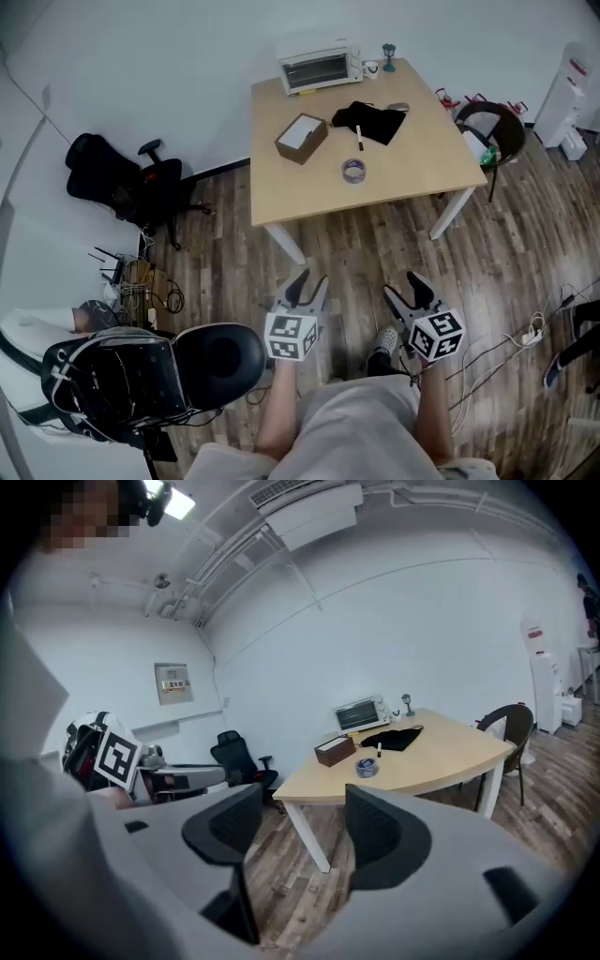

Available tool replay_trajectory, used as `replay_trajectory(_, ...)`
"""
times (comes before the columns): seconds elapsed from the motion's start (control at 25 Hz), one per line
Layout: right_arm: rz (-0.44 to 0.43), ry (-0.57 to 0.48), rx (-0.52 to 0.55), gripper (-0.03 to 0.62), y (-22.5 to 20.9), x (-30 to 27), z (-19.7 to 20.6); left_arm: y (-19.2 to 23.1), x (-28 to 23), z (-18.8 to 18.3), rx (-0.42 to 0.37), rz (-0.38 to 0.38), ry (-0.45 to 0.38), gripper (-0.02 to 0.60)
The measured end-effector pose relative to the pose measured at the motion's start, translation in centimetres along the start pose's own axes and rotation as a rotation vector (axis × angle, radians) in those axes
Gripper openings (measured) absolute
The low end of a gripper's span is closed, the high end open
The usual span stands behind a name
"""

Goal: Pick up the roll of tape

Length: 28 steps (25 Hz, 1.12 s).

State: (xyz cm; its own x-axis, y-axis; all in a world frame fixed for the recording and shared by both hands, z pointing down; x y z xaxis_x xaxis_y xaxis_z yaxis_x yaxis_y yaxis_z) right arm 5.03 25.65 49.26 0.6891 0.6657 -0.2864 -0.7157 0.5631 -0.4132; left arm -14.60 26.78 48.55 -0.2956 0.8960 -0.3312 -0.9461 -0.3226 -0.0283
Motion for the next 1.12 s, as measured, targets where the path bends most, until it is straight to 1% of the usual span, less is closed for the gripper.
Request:
replay_trajectory(0.08,-0.021,0.023,0.022,0.280,-1.3,-0.9,-0.9,-0.3,-1.9,-0.3,0.040,-0.003,-0.005,0.166)
replay_trajectory(0.16,-0.027,0.025,0.022,0.281,-2.8,-1.7,-2.0,-0.4,-3.7,-0.3,0.100,-0.002,-0.003,0.175)
replay_trajectory(0.24,-0.022,0.024,0.009,0.285,-4.5,-2.4,-2.7,-0.4,-5.2,0.0,0.126,-0.016,0.014,0.190)
replay_trajectory(0.4,-0.020,0.043,-0.030,0.287,-8.4,-3.3,-3.2,-0.9,-8.1,0.1,0.108,-0.054,0.042,0.192)
replay_trajectory(0.56,-0.028,0.045,-0.020,0.291,-11.4,-3.9,-5.0,-1.6,-11.6,-1.8,0.094,-0.060,0.028,0.193)
replay_trajectory(0.72,-0.024,0.049,-0.013,0.303,-14.0,-3.8,-5.7,-3.1,-14.2,-2.1,0.119,-0.043,0.034,0.193)
replay_trajectory(0.92,-0.033,0.084,0.032,0.305,-15.0,-4.8,-5.9,-3.6,-15.1,-1.6,0.133,-0.048,0.068,0.193)
replay_trajectory(1.12,-0.082,0.110,0.020,0.304,-14.7,-5.9,-5.4,-2.9,-14.9,-0.9,0.136,-0.086,0.087,0.197)
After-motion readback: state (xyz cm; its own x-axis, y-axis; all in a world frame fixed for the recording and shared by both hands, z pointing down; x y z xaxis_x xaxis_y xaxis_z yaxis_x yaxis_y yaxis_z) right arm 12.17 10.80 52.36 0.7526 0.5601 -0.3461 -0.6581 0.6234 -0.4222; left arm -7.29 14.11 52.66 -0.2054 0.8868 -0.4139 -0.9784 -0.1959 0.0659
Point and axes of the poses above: the fingertips, and each gripper's own axes: x backward along the fingers, y to its left, z out of its underside, the point moved 2 cm from there along x, backward along the fingers, and after that the axes turned 7 degrees about -x, right-handed, at the moved point
